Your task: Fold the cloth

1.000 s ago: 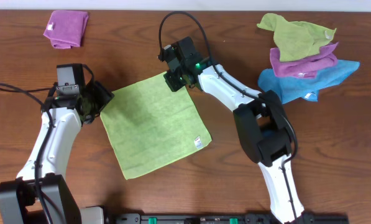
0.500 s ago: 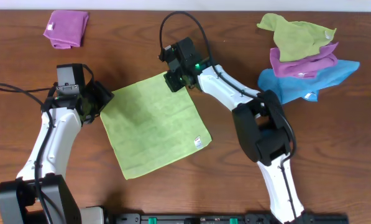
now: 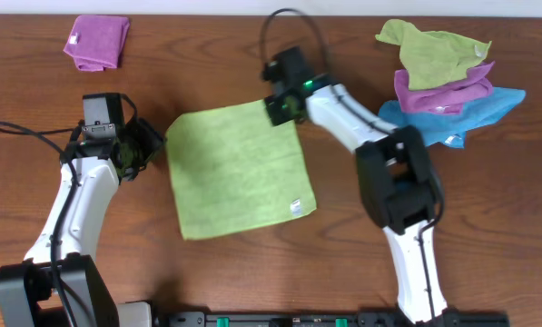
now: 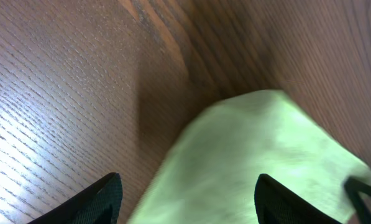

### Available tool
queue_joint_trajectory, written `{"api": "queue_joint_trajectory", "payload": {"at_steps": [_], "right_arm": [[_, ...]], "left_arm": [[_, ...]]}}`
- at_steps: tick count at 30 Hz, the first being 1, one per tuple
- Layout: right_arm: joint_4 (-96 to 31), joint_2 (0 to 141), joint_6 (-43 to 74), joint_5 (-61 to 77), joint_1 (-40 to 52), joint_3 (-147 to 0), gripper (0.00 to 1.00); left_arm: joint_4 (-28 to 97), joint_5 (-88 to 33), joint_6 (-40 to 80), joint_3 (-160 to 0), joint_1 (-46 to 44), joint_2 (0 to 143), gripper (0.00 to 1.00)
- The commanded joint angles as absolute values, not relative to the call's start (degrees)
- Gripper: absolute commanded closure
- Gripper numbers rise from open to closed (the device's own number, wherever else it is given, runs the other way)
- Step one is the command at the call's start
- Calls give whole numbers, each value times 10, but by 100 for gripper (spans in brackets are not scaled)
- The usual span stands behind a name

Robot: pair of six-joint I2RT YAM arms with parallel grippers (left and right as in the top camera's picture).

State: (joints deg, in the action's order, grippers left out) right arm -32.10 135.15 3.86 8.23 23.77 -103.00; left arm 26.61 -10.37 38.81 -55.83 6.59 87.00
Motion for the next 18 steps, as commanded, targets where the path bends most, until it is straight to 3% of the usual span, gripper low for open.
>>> {"api": "queue_joint_trajectory", "payload": {"at_steps": [1, 10, 11, 12, 13, 16, 18], "right_arm": [[-334, 1369, 64, 94, 185, -1018, 99], [-346, 1367, 64, 157, 187, -1057, 96], [-355, 1363, 64, 170, 188, -1068, 86], [-365, 1360, 64, 179, 189, -1079, 68], [-381, 1355, 64, 189, 189, -1095, 61], [-454, 1336, 63, 195, 187, -1149, 45], [-509, 1320, 61, 196, 182, -1173, 51]], "left_arm": [[260, -106, 387, -551, 64, 874, 31], [216, -106, 372, -551, 34, 877, 32], [218, -106, 372, -551, 32, 877, 32], [221, -106, 372, -551, 32, 878, 32], [223, -106, 368, -551, 30, 878, 32], [227, -110, 344, -551, 30, 878, 28], [230, -138, 328, -551, 33, 878, 27]]}}
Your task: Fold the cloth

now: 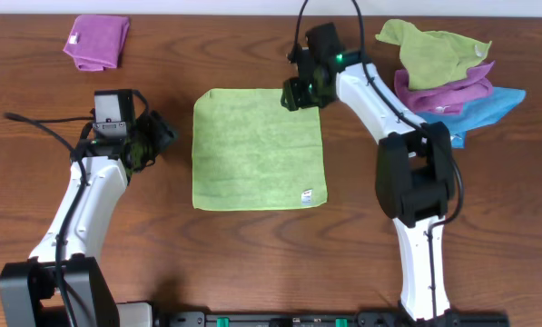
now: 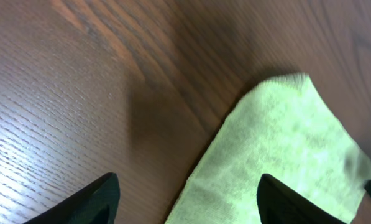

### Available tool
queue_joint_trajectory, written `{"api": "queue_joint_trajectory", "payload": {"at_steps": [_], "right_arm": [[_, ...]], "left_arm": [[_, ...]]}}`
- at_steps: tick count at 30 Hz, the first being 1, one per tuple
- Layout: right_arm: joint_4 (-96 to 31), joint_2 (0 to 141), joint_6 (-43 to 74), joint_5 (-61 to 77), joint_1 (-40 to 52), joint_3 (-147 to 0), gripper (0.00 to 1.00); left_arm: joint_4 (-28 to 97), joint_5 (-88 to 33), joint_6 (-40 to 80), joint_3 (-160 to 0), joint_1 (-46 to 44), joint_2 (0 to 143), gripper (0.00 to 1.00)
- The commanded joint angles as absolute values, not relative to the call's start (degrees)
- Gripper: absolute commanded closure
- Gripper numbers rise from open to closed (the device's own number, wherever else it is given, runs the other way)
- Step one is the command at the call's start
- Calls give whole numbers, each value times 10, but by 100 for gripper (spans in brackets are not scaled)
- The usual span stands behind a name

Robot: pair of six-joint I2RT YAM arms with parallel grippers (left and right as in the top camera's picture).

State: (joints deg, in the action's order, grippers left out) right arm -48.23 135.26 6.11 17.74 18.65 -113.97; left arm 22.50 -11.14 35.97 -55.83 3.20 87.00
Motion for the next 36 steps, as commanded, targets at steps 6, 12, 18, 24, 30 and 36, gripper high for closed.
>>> {"api": "queue_joint_trajectory", "payload": {"at_steps": [6, 12, 18, 24, 30, 36], "right_arm": [[-697, 1234, -11, 204, 158, -1188, 61], [-757, 1097, -19, 214, 113, -1079, 59], [-634, 857, 0, 204, 101, -806, 49], [-457, 690, 85, 296, 87, -520, 27], [-308, 737, 151, 409, 82, -392, 33], [-243, 862, 154, 463, 82, -388, 36]], "left_arm": [[271, -240, 267, -551, 51, 877, 34], [364, -258, 226, -544, 53, 866, 35], [392, -252, 203, -515, 53, 780, 34], [350, -323, 201, -418, 107, 718, 30], [263, -431, 209, -356, 161, 755, 21], [262, -446, 210, -356, 149, 836, 16]]}}
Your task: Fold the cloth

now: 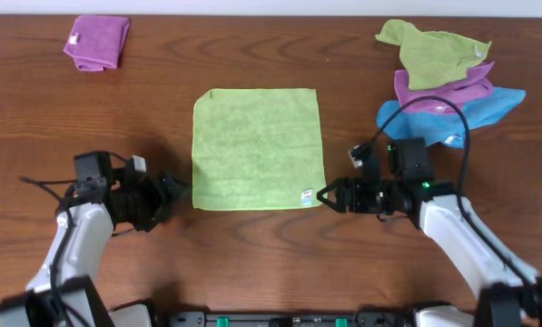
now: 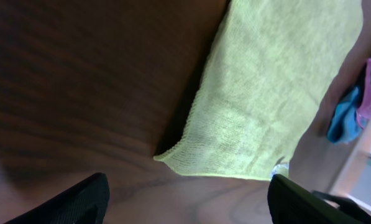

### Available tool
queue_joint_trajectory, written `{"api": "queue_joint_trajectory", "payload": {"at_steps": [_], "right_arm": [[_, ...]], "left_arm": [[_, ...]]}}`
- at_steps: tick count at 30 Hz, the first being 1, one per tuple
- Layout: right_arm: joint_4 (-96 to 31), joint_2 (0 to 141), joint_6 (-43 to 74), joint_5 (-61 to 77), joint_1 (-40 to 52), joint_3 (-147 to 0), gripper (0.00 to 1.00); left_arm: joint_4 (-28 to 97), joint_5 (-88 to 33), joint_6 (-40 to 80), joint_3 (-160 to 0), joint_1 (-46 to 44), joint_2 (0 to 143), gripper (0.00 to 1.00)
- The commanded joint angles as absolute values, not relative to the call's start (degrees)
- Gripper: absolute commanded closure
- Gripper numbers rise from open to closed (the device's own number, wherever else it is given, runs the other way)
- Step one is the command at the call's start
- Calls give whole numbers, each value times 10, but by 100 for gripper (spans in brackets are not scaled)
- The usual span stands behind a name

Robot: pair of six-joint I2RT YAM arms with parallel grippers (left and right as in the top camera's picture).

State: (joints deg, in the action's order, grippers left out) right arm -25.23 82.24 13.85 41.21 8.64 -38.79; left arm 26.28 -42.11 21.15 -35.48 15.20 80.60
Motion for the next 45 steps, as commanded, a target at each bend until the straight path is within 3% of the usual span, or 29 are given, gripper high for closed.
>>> {"api": "queue_joint_trajectory", "payload": {"at_steps": [1, 22, 30, 41, 45], "right_arm": [[-233, 881, 154, 474, 82, -388, 38], [-212, 930, 167, 412, 57, -388, 34], [-216, 930, 167, 406, 57, -388, 34], [-188, 930, 197, 405, 80, -388, 37], [-189, 930, 198, 406, 80, -388, 48]], "left_arm": [[260, -451, 210, -356, 149, 849, 16], [170, -464, 237, -356, 116, 1014, 20], [213, -455, 146, -356, 138, 1038, 20], [179, -401, 148, -350, 137, 1047, 22], [177, -401, 150, -350, 137, 1062, 32]]}}
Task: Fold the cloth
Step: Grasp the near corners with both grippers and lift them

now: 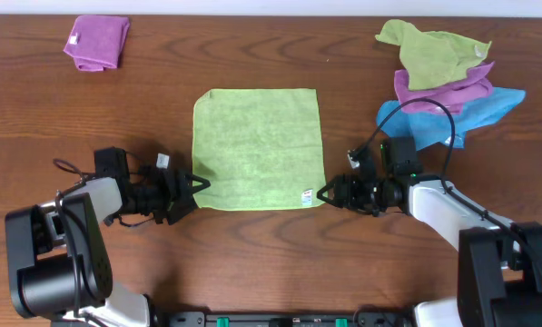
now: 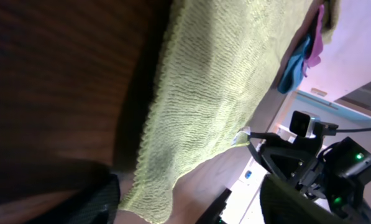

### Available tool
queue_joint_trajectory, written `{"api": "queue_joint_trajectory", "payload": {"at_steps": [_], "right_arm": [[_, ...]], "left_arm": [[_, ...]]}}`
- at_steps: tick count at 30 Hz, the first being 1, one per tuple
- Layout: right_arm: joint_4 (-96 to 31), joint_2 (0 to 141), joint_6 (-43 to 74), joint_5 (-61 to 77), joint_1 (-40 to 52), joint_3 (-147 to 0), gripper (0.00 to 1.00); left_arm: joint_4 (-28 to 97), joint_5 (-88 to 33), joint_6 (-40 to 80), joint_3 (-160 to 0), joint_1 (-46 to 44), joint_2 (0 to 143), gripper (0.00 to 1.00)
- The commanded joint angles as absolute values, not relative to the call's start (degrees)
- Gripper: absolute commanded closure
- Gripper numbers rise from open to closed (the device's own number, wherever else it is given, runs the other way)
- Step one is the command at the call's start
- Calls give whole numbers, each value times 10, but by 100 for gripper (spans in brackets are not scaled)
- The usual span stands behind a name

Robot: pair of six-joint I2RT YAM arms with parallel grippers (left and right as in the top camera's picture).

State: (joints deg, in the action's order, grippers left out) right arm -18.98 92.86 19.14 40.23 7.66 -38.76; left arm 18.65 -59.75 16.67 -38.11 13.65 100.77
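The green cloth (image 1: 258, 148) lies flat and square on the table. Its white tag (image 1: 305, 193) sits by the near right corner. My left gripper (image 1: 196, 187) lies low at the near left corner. In the left wrist view my left gripper (image 2: 191, 208) is open, and the cloth's corner (image 2: 153, 198) reaches in between the dark fingers (image 2: 101, 202). My right gripper (image 1: 322, 193) points at the near right corner, its tip at the cloth's edge beside the tag. From across the table the right gripper (image 2: 255, 138) shows too small to read its jaws.
A folded purple cloth (image 1: 98, 41) lies at the far left. A pile of green, purple and blue cloths (image 1: 445, 77) sits at the far right, just behind my right arm (image 1: 443, 202). Bare wood surrounds the spread cloth.
My left gripper has moved right, from a little short of the cloth's near left corner to around that corner. The right gripper and the cloth stay where they were.
At first the cloth lay askew with my right gripper at its far right corner. Then it lay square, the right gripper still at that corner. Later both grippers were down at the near edge. Now each is at a near corner.
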Motion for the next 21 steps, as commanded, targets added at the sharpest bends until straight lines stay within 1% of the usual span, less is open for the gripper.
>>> {"api": "queue_joint_trajectory", "payload": {"at_steps": [1, 4, 5, 9, 10, 12, 13, 16, 18, 19, 21], "right_arm": [[-189, 930, 203, 405, 82, -388, 49], [-187, 930, 208, 404, 92, -388, 58], [-185, 931, 208, 400, 95, -388, 60], [-176, 950, 224, 393, 102, -388, 59], [-175, 960, 228, 393, 102, -388, 59], [-166, 983, 234, 402, 102, -388, 63], [-158, 992, 234, 410, 102, -388, 65], [-144, 1009, 238, 416, 102, -388, 66], [-143, 1010, 238, 415, 102, -388, 66], [-142, 1010, 238, 414, 102, -388, 68], [-140, 1010, 238, 414, 102, -388, 71]], "left_arm": [[176, -405, 151, -350, 137, 1066, 35], [177, -405, 154, -350, 137, 1069, 44], [176, -405, 155, -350, 137, 1069, 44], [175, -405, 163, -350, 137, 1069, 44], [175, -405, 163, -350, 137, 1069, 44], [175, -405, 163, -350, 137, 1069, 43], [175, -404, 163, -350, 137, 1069, 38], [175, -398, 163, -350, 137, 1070, 33], [175, -398, 163, -350, 137, 1072, 33], [175, -398, 163, -350, 137, 1074, 35], [175, -399, 163, -350, 137, 1076, 46]]}}
